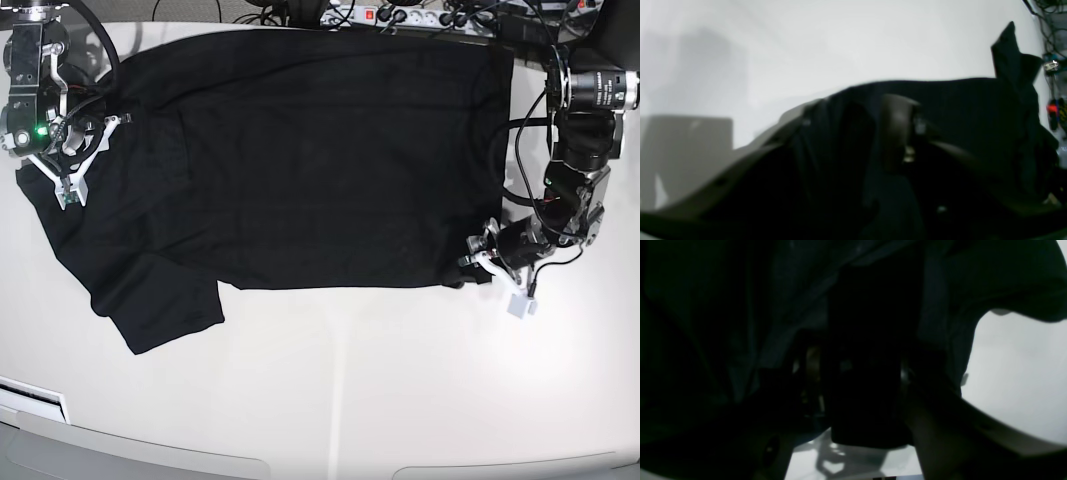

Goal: Layout the t-shirt on the table in an organized manner, then fold the t-shirt properly
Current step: 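Lower the folded edge with both grippers onto the shirt's middle, then grasp the folded shirt's side edges with both grippers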

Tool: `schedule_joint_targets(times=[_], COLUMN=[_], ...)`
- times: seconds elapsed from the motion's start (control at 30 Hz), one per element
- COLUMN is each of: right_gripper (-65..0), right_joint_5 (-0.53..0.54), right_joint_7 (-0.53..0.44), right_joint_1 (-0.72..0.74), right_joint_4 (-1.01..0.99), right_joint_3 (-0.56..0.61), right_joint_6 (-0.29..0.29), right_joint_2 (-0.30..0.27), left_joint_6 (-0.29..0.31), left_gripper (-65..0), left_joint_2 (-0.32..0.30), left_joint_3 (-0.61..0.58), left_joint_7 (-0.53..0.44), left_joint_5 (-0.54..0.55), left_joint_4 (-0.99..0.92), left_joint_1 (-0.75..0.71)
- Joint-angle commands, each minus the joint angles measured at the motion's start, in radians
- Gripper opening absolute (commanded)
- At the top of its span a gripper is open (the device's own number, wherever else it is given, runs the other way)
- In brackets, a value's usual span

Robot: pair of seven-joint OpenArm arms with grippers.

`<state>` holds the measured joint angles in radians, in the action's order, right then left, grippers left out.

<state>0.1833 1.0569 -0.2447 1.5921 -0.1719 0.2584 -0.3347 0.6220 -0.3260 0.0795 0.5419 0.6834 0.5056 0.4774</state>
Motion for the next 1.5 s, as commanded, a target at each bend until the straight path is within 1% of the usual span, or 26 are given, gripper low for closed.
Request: schedule_joint_targets(times=[0.0, 0.07, 0.1, 0.2, 0.23, 0.3, 0.33, 0.37, 0.4, 0.47, 0.57, 0.63, 0.7, 0.8, 0.9, 0.93, 1.03, 1.13, 1.2, 1.27, 1.37, 1.47], right_gripper=[-37.0, -37.0, -37.0, -36.1, -36.0, -36.0, -35.2, -33.0, -30.9, -28.9, -29.0, -29.0, -29.0, -29.0, -29.0, -29.0, -29.0, -29.0, -29.0, -29.0, -29.0, -29.0], right_joint_5=[0.000, 0.000, 0.000, -0.001, -0.001, 0.000, 0.005, 0.020, 0.040, 0.083, 0.164, 0.241, 0.286, 0.290, 0.331, 0.341, 0.341, 0.341, 0.335, 0.328, 0.290, 0.283], right_joint_7=[-0.010, -0.014, -0.022, -0.057, -0.062, -0.071, -0.077, -0.079, -0.077, -0.076, -0.074, -0.073, -0.073, -0.076, -0.080, -0.080, -0.089, -0.129, -0.154, -0.167, -0.202, -0.217], right_joint_1=[0.021, 0.037, 0.047, 0.080, 0.094, 0.124, 0.135, 0.148, 0.163, 0.190, 0.227, 0.246, 0.262, 0.272, 0.272, 0.273, 0.273, 0.276, 0.292, 0.332, 0.425, 0.528], right_joint_4=[0.017, 0.017, 0.016, 0.016, 0.016, 0.016, 0.016, 0.016, 0.016, 0.016, 0.016, 0.016, 0.016, 0.016, 0.016, 0.016, 0.016, 0.015, -0.005, -0.058, -0.184, -0.341], right_joint_3=[-0.005, -0.005, -0.005, -0.005, -0.007, -0.025, -0.043, -0.064, -0.090, -0.145, -0.235, -0.286, -0.318, -0.325, -0.325, -0.325, -0.325, -0.323, -0.313, -0.293, -0.256, -0.231], right_joint_6=[0.000, 0.000, 0.000, -0.005, -0.019, -0.043, -0.045, -0.044, -0.033, 0.015, 0.079, 0.115, 0.127, 0.137, 0.183, 0.188, 0.186, 0.175, 0.173, 0.167, 0.159, 0.154], right_joint_2=[-0.015, -0.015, -0.014, -0.015, -0.016, -0.018, -0.017, -0.017, -0.017, -0.017, -0.017, -0.018, -0.017, -0.017, -0.016, -0.016, -0.016, -0.008, 0.000, 0.003, 0.002, 0.002], left_joint_6=[-0.008, -0.008, -0.008, -0.008, -0.008, -0.009, -0.009, -0.010, -0.016, -0.064, -0.153, -0.182, -0.182, -0.182, -0.182, -0.182, -0.182, -0.179, -0.166, -0.162, -0.153, -0.109], left_gripper=[-46.2, -55.5, -57.9, -58.5, -59.4, -65.0, -65.0, -65.0, -65.0, -65.0, -65.0, -65.0, -65.0, -65.0, -65.0, -65.0, -65.0, -65.0, -65.0, -65.0, -65.0, -65.0], left_joint_2=[-0.010, -0.016, -0.020, -0.040, -0.047, -0.056, -0.059, -0.060, -0.060, -0.057, -0.059, -0.062, -0.063, -0.062, -0.063, -0.062, -0.064, -0.063, -0.058, -0.050, -0.037, -0.034], left_joint_3=[-0.001, -0.001, -0.001, -0.001, -0.001, -0.001, -0.001, -0.001, -0.001, -0.001, -0.001, -0.001, -0.001, -0.001, -0.001, -0.001, -0.001, -0.001, -0.001, -0.001, -0.001, -0.001], left_joint_7=[0.053, 0.098, 0.111, 0.114, 0.114, 0.105, 0.098, 0.086, 0.066, 0.020, -0.056, -0.085, -0.092, -0.093, -0.093, -0.093, -0.093, -0.089, -0.087, -0.069, -0.046, -0.044], left_joint_5=[-0.003, 0.039, 0.051, 0.057, 0.053, 0.047, 0.047, 0.043, 0.026, -0.028, -0.124, -0.174, -0.198, -0.220, -0.252, -0.267, -0.276, -0.274, -0.265, -0.264, -0.263, -0.262], left_joint_4=[0.003, 0.003, 0.003, 0.003, 0.003, 0.003, 0.003, 0.003, 0.003, 0.003, 0.003, 0.003, 0.003, 0.003, 0.003, 0.003, 0.003, 0.003, 0.003, 0.003, 0.003, 0.003], left_joint_1=[0.011, 0.015, 0.016, 0.016, 0.016, 0.016, 0.017, 0.017, 0.017, 0.020, 0.023, 0.027, 0.038, 0.070, 0.114, 0.130, 0.169, 0.185, 0.183, 0.179, 0.171, 0.151])
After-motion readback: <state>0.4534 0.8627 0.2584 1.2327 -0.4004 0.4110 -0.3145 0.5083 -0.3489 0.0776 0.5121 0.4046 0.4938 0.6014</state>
